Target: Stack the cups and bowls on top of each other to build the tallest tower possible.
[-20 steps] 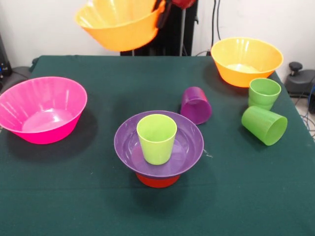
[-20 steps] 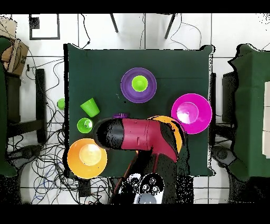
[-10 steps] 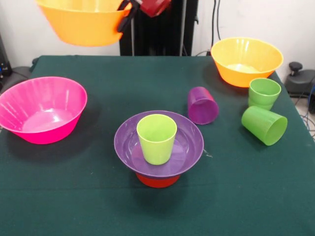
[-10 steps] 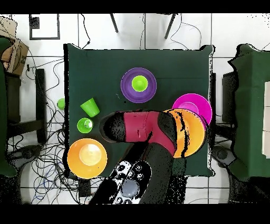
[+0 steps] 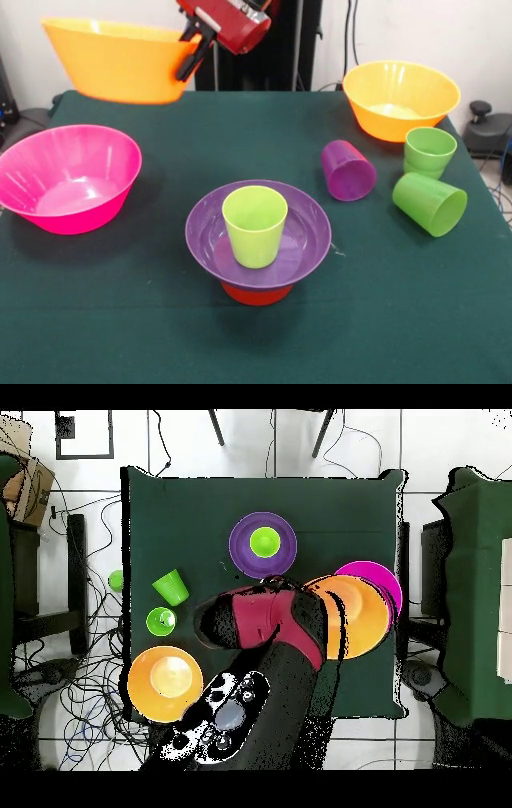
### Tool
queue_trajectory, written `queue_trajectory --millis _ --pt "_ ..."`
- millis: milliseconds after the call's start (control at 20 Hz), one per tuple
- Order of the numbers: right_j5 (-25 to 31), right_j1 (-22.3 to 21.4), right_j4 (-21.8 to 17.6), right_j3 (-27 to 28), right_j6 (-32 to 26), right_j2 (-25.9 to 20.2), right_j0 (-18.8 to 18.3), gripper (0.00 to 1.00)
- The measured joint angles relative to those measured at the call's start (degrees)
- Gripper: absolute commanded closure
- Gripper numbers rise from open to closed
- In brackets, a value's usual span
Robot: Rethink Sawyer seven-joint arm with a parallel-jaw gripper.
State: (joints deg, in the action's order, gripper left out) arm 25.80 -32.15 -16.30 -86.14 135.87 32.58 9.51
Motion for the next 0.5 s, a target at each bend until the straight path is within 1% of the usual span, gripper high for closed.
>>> queue_trajectory --millis 150,400,450,500 --pt "-1.7 0.0 2.3 0.0 0.6 -1.6 -1.7 1.00" --pt "-2.5 -0.4 8.2 0.0 0.6 -6.0 -6.5 1.00" --pt "-2.5 -0.8 10.1 -0.1 0.6 -7.8 -8.2 1.00" --pt "-2.5 -0.9 10.5 -0.1 0.6 -8.2 -8.6 1.00"
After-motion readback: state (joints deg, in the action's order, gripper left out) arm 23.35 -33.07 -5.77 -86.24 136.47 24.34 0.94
